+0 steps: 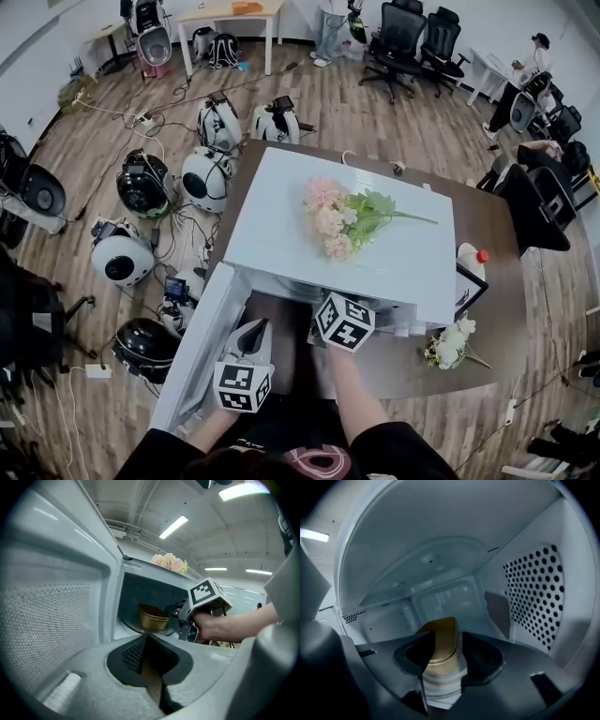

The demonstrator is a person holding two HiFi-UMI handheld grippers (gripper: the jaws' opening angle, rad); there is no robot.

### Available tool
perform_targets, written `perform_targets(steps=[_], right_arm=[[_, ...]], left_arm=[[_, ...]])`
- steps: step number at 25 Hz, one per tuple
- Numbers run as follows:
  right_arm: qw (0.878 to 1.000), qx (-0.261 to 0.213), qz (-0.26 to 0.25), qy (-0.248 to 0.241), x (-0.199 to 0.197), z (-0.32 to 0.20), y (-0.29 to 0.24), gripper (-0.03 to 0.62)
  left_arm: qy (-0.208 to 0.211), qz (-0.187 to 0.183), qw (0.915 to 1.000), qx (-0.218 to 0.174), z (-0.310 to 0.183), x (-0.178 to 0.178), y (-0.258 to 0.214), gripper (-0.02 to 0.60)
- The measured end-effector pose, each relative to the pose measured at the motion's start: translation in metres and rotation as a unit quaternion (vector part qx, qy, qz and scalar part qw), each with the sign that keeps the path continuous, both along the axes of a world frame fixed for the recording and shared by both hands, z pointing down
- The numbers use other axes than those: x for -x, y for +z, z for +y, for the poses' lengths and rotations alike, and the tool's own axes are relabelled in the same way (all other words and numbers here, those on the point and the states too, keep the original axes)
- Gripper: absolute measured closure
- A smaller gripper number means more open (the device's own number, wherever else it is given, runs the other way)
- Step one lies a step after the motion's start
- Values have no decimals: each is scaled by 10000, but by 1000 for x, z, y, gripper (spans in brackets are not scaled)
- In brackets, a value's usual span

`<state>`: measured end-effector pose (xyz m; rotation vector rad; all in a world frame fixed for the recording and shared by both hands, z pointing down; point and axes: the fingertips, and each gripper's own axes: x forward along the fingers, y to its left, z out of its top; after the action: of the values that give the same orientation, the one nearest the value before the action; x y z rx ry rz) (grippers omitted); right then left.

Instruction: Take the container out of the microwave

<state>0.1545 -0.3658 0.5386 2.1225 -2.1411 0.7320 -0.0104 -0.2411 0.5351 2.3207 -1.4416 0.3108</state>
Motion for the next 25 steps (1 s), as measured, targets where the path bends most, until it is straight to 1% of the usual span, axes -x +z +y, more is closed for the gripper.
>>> perform_targets(steps=[3,7,8,11,15,17,20,25], right_arm=[[9999,7,106,4,0,-6,4,421],[9996,182,212,-68,0,-10,14,421],[9994,208,257,-80,1,-10,15,421],[9988,183,443,-114,0,-12,16,421],[9975,443,507,-192,2,-10,22,424],[9963,552,599,-265,4,-7,25,423],[9967,626,438,-282,5,-2,28,430],[9960,816,203,-291,6,0,30,436]], left_arm=[[-131,-15,9999,27,-4,5,2,572],[-192,-7,9998,-97,-10,9,-6,572],[-209,40,9997,-89,-11,11,-8,572],[-206,353,9992,-48,-16,13,-12,572],[33,440,9989,-155,-20,6,-19,572],[258,598,9978,-137,-18,-1,-21,572],[535,725,9958,-190,-15,-12,-26,572],[599,720,9953,-246,-17,-12,-30,572]])
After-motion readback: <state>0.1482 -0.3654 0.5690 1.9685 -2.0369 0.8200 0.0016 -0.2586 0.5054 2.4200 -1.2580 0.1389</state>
